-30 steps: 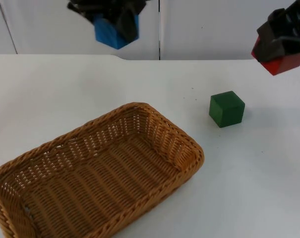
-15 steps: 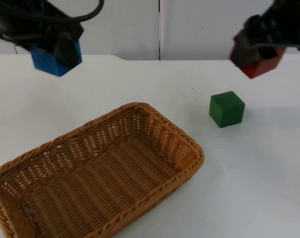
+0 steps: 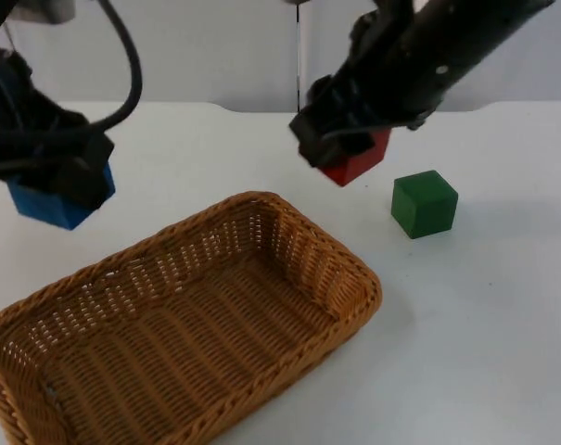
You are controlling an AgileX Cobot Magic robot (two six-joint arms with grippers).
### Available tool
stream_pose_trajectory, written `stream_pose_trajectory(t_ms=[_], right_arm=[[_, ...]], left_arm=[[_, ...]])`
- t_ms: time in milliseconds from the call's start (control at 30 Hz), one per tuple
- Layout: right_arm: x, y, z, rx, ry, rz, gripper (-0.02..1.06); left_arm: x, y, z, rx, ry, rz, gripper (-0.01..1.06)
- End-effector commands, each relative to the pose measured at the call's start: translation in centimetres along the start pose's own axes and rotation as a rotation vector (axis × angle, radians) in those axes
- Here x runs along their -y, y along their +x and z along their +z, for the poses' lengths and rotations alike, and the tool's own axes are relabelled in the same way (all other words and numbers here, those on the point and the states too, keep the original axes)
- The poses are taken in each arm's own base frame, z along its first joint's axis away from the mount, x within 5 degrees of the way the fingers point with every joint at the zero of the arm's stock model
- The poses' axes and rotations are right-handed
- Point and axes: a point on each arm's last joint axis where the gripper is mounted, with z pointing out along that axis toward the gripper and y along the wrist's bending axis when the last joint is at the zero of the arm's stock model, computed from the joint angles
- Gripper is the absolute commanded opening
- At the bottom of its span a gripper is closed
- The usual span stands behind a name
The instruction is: Pick up one cube with each hand and place exactly two cubes into the same basket, leaving the remaining cube outside.
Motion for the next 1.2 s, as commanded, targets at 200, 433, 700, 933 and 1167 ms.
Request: stream_pose_trajectory(t_ms=[200,433,700,933,1167], right_arm=[[-3.2,-0.8,1.6,-0.001,-0.048,-0.064,0.0],[-3.7,-0.7,2.2,-0.009,-0.055,-0.079,0.0],[-3.8,-0.9,2.8,0.036,-0.072,-0.041,0.0],[-4.0,-0.3,4.7,0.025,-0.083,-0.012,0.0],[-4.2,0.8,6.7,-0.025,-0.087,-0.005,0.0]], left_arm=[[0.3,2.5,0.0,0.012,0.005,-0.068,0.0],[0.3,4.5,0.3,0.039,-0.018,-0.125,0.0],[0.3,7.2,1.5,0.053,-0.035,-0.205,0.0],[0.4,7.6,1.6,0.048,-0.034,-0.21,0.0],[1.0,7.6,1.7,0.04,-0.018,-0.188,0.0]])
